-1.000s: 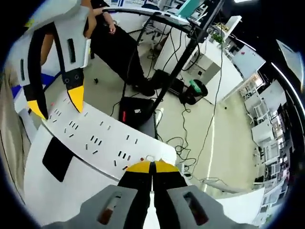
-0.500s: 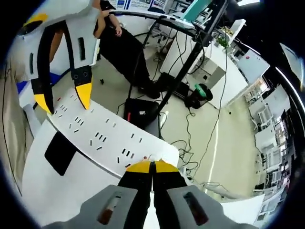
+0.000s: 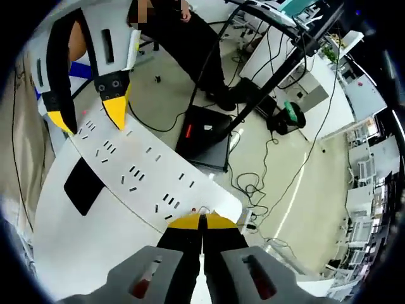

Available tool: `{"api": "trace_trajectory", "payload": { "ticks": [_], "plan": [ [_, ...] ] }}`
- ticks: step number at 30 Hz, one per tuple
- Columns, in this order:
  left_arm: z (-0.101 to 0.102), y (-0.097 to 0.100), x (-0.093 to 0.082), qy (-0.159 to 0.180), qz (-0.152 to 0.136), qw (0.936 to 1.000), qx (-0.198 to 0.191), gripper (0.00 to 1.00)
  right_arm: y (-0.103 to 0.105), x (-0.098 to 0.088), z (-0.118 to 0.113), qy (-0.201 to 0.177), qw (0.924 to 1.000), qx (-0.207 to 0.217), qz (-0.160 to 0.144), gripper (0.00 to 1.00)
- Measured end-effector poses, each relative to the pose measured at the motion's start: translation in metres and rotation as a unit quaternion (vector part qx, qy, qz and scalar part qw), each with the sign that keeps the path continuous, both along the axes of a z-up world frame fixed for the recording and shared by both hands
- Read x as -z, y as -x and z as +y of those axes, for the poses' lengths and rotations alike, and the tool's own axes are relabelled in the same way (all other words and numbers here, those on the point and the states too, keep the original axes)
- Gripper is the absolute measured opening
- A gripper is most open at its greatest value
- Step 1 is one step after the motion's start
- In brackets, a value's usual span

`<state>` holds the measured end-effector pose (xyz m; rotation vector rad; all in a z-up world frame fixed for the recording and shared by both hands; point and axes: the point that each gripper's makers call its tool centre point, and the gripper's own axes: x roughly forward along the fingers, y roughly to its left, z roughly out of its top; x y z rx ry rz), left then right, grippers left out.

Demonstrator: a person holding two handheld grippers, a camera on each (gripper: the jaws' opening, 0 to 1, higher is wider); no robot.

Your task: Pick up the power strip scattered on the table, fix it on the side mounting bracket of the table, and press the switch

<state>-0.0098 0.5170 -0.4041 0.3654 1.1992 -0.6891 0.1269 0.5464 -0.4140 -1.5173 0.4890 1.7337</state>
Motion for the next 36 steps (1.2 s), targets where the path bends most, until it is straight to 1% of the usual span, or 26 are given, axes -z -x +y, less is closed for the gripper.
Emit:
{"api": "trace_trajectory", "payload": {
  "ticks": [1, 2, 5, 7, 13, 18, 24, 27, 32, 36],
  "plan": [
    [-0.0003, -0.0001, 0.0, -0.001, 0.0, 1.0, 0.001, 0.42, -0.0003, 0.0005, -0.0004, 0.01, 0.9999, -0.008, -0.003, 0.0],
    [-0.0002, -0.0001, -0.0005, -0.001, 0.001, 1.0, 0.001, 0.42, -0.0008, 0.0009, 0.0004, 0.016, 0.9999, -0.006, -0.002, 0.0],
    [-0.0001, -0.0002, -0.001, -0.003, 0.003, 1.0, 0.001, 0.42, -0.001, 0.0019, -0.0009, 0.023, 0.9997, -0.01, -0.007, 0.0],
    [-0.0001, -0.0003, -0.0011, -0.003, 0.004, 1.0, 0.002, 0.42, -0.0021, 0.0018, -0.0014, 0.02, 0.9998, -0.003, -0.007, 0.0],
    [-0.0003, -0.0007, -0.0012, -0.003, 0.004, 1.0, 0.002, 0.42, -0.003, -0.0003, -0.0021, 0.008, 0.9997, 0.022, 0.01, 0.0],
    [-0.0005, -0.0011, -0.0009, -0.006, 0.007, 1.0, 0.0, 0.42, -0.0016, -0.0006, -0.0028, 0.007, 0.9997, 0.02, 0.007, 0.0],
    [-0.0006, -0.0015, -0.0002, -0.012, 0.014, 0.9998, 0.002, 0.42, -0.0021, -0.0019, -0.003, -0.005, 0.9988, 0.042, 0.025, 0.0],
    [-0.0005, -0.0014, -0.0002, -0.01, 0.011, 0.9999, 0.0, 0.42, -0.0005, -0.0018, -0.003, -0.009, 0.999, 0.04, 0.019, 0.0],
    [-0.0005, -0.0016, 0.0002, -0.005, 0.004, 1.0, -0.001, 0.42, -0.0009, -0.0022, -0.0025, -0.004, 0.9989, 0.046, 0.012, 0.0],
    [-0.0009, -0.0021, 0.0007, -0.009, 0.007, 0.9999, 0.0, 0.42, -0.0013, -0.0028, -0.0027, -0.007, 0.9985, 0.055, 0.006, 0.0]
  ]
}}
